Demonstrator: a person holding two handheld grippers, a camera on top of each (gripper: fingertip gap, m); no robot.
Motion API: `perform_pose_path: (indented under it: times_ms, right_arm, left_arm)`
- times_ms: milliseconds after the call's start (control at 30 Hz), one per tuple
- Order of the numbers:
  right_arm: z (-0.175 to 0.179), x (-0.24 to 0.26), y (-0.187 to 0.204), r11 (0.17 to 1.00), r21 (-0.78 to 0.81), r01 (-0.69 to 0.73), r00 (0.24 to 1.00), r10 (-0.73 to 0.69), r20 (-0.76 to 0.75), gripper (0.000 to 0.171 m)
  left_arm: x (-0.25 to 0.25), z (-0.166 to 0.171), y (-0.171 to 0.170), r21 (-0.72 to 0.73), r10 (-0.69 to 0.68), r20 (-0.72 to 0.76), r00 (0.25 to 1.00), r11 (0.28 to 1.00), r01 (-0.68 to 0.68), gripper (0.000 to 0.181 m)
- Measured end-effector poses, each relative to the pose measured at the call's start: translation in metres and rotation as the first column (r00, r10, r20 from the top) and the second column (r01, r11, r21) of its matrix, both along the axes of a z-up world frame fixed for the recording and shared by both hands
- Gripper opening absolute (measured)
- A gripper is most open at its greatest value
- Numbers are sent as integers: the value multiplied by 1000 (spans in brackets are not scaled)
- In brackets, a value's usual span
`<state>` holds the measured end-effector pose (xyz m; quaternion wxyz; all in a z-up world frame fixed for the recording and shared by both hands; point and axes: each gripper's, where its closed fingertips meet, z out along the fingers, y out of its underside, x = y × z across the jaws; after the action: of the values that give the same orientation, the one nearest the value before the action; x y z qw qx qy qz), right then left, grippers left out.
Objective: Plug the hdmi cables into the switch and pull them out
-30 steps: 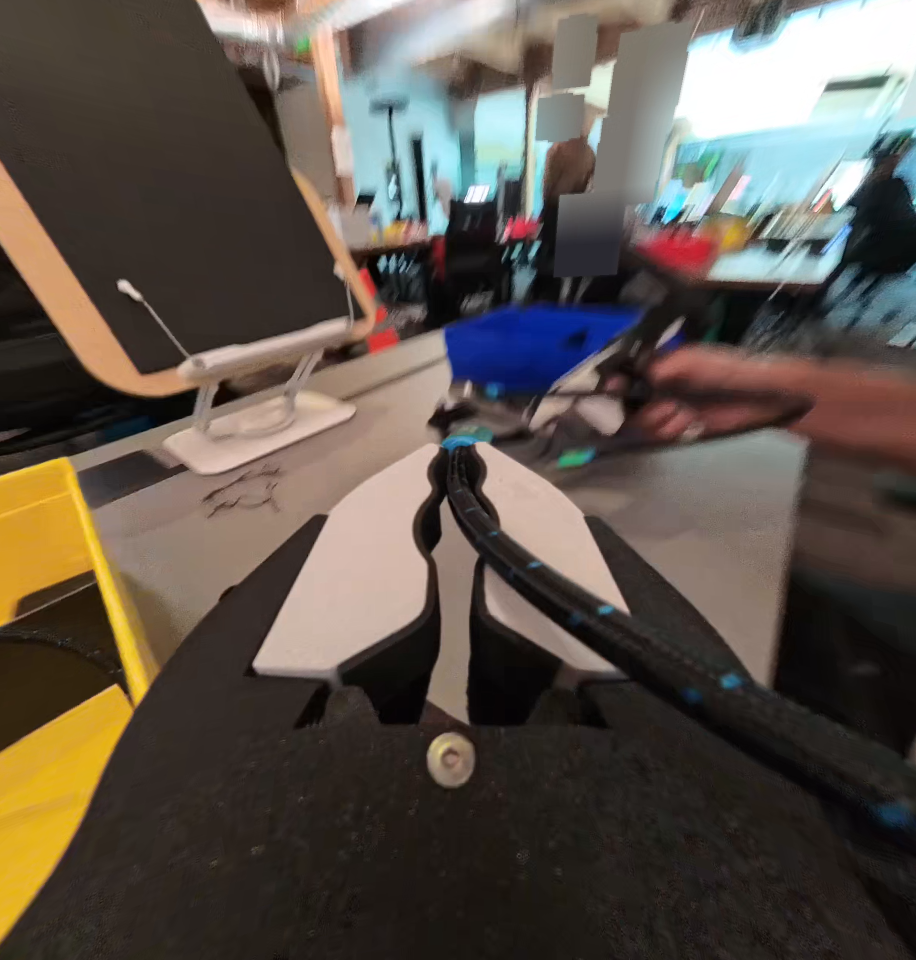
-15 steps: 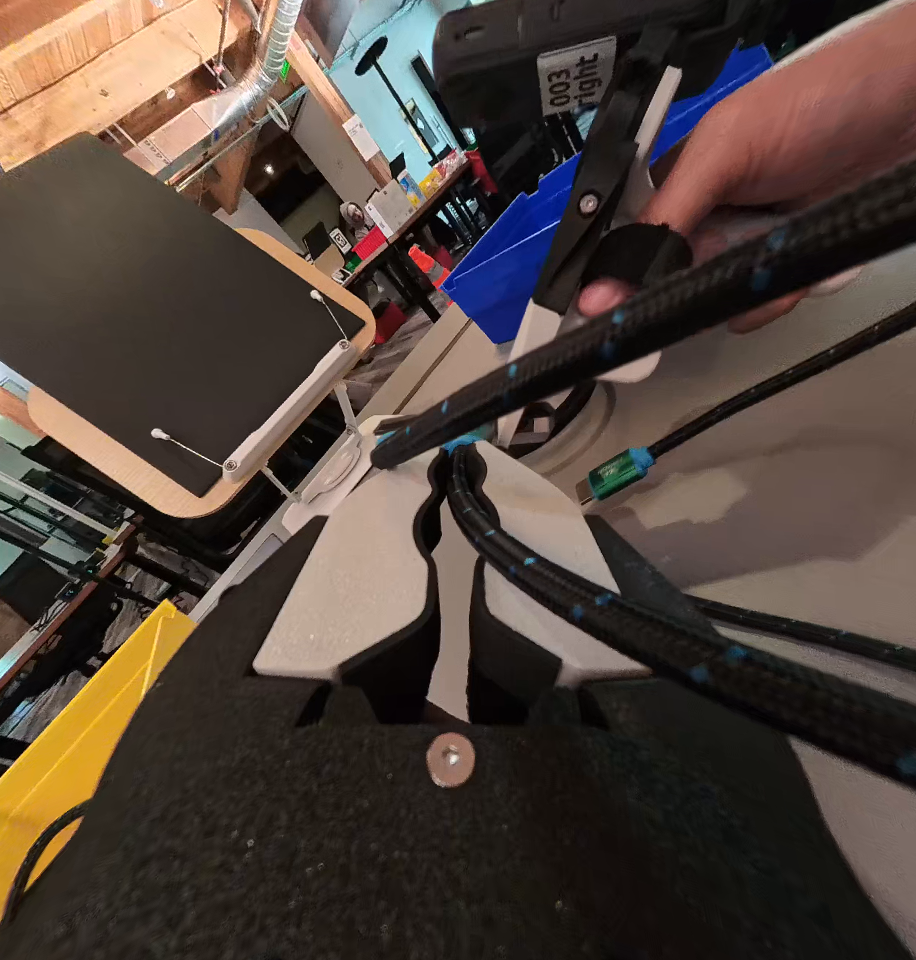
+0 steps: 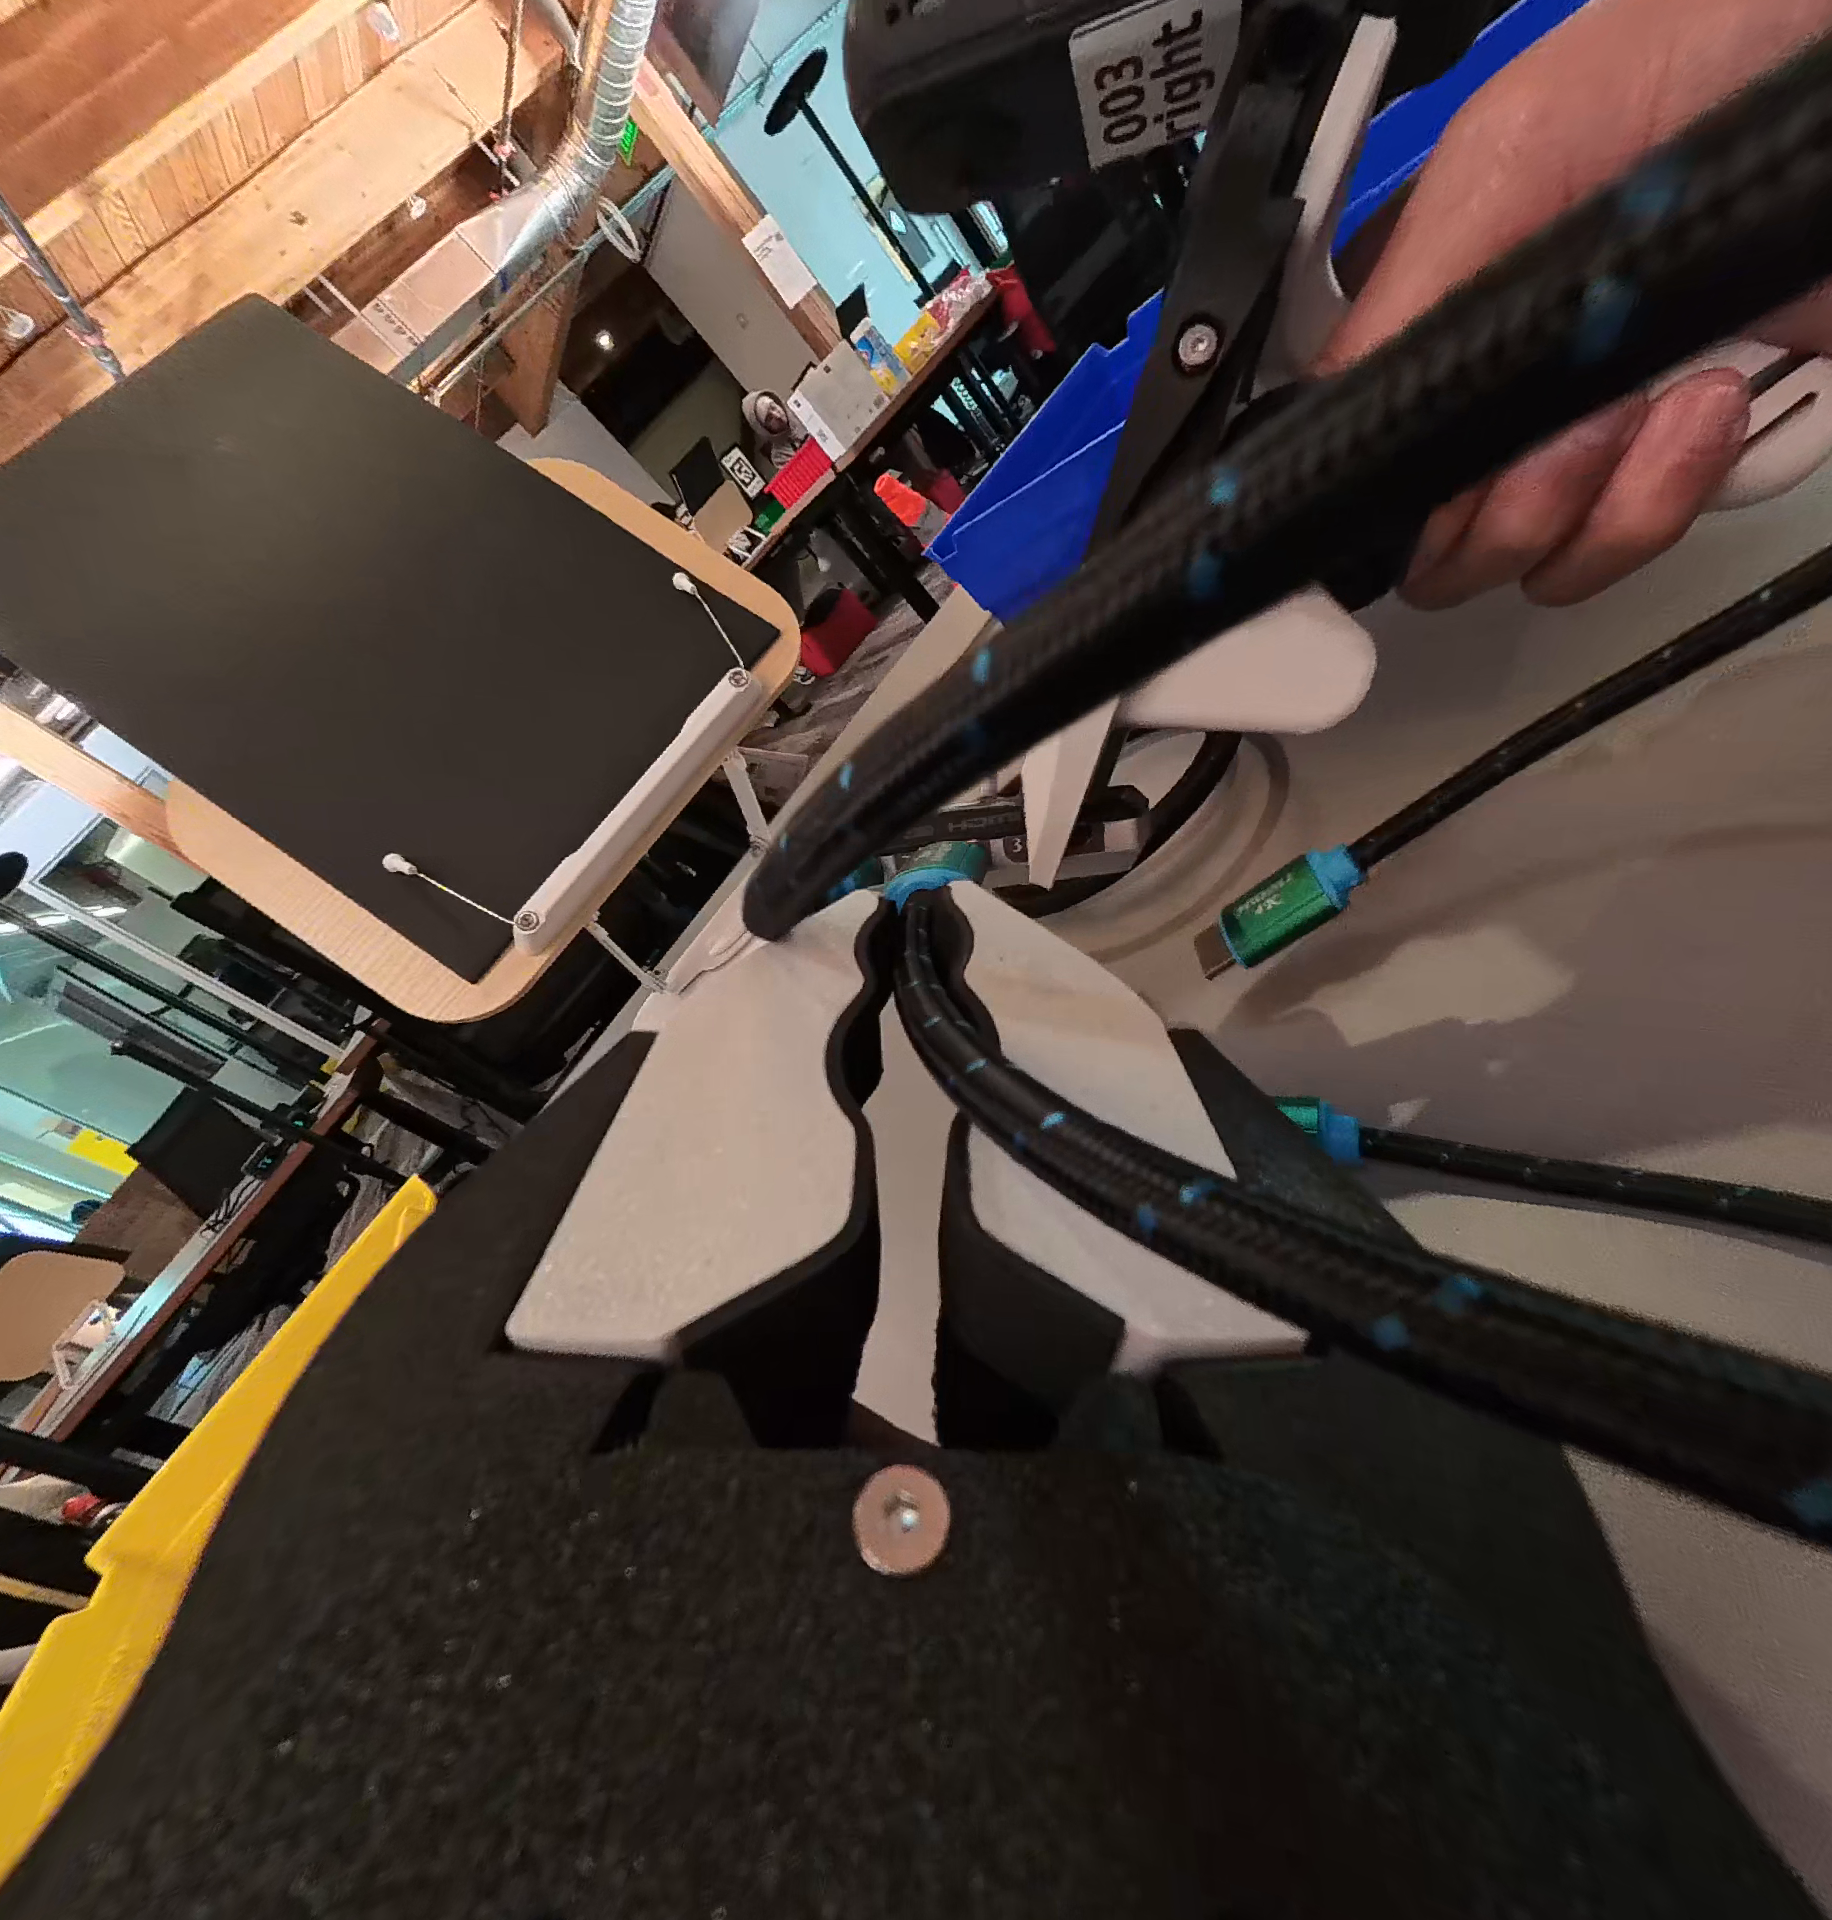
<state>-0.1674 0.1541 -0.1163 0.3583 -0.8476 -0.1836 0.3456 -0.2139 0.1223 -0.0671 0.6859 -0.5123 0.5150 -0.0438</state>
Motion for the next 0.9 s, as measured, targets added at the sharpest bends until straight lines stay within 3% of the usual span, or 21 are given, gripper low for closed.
perform_pose_path:
  times_ms: [400, 633, 700, 767, 900]
  right_arm:
    - [1, 0, 4, 994, 104, 24, 995, -33, 89, 48]
    - [-5, -5, -2, 999, 42, -11, 998, 8, 68, 48]
    - [-6, -9, -4, 1000, 24, -15, 998, 13, 55, 48]
    - [-7, -9, -2, 999, 33, 1, 998, -3, 62, 48]
    - [-4, -10, -4, 998, 51, -31, 998, 28, 51, 48]
  left_arm:
    - [-2, 1, 3, 16, 40, 67, 997, 999, -42, 6]
    - [1, 4, -4, 214, 15, -2, 1000, 977, -14, 7]
    - [3, 2, -5, 286, 75, -35, 997, 956, -62, 7]
    - [3, 1, -3, 254, 93, -27, 995, 964, -83, 6]
    - [2, 5, -5, 127, -19, 76, 997, 992, 9, 7]
